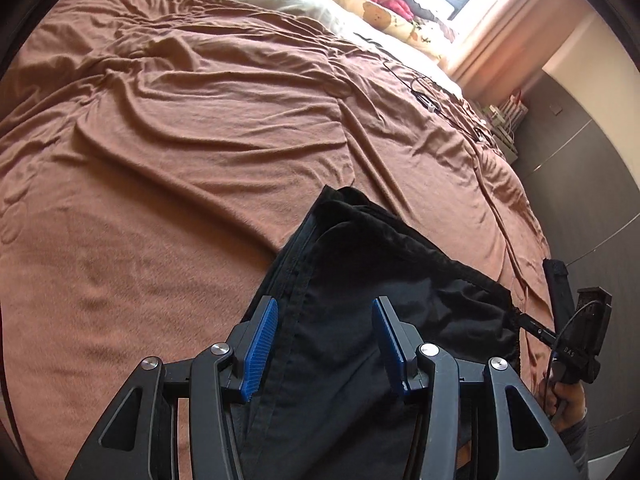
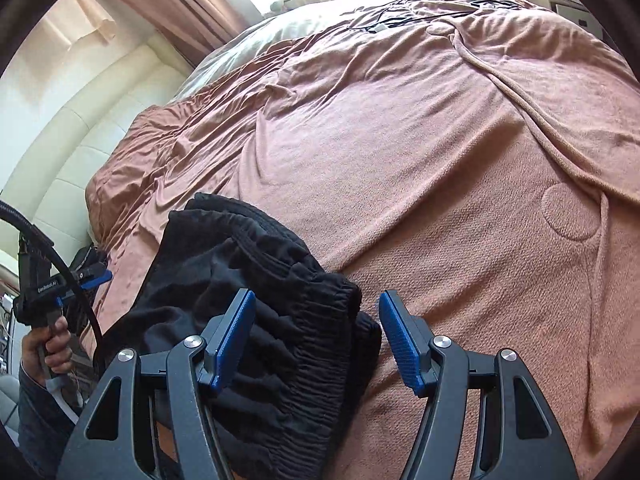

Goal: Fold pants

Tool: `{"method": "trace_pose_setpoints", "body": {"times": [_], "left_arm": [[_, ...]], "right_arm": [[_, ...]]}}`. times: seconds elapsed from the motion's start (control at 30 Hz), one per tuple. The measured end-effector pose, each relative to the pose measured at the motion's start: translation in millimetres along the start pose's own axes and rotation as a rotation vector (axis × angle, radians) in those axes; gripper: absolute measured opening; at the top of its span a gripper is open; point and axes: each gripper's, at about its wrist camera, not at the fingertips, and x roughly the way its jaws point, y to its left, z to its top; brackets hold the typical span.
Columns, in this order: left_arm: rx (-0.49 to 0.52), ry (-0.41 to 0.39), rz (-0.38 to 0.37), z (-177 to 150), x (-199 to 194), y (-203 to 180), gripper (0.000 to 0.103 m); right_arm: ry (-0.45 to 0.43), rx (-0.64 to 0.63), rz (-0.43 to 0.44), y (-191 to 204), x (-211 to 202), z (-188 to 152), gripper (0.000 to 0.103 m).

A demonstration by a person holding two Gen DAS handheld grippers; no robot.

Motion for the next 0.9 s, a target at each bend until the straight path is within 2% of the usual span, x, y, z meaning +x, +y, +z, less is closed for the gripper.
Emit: {"method": "trace_pose_setpoints", "body": {"times": [0.1,0.2,0.3,0.43,0.53,0.73,0.9], "left_arm": [[0.032,0.023,-0.013,15.6,18.8,-9.8,0.052],[0.060,0.047,-0.017,27.6,38.1,-16.9,0.052],[0.104,0.070,0.003,35.2,54.0,-23.2,0.052],[0.145,0.093,0.019,44.3,69.2,-27.5,0.052],[0.170,0.110,0.019,49.0,78.8,-31.3,0.052],[0.250,0.151,0.052,51.5,100.4,-38.7,0.052],[0.288,0.188,0.101,50.2,117.9,-37.3,0.052]], "right_arm": [[-0.007,-0.038,-0.005,2.4,1.7,2.2,0.063],[0.000,-0.076,0.000,4.4,4.4,2.5,0.055],[0.006,-0.098,0.001,2.8,7.5,4.5,0.054],[0.014,-0.097,0.013,-3.5,12.8,9.0,0.046],[0.019,-0.093,0.026,-8.3,16.2,9.8,0.045],[0.033,-0.094,0.042,-12.8,20.8,8.8,0.029],[0.039,-0.094,0.036,-14.2,18.2,6.9,0.023]]}}
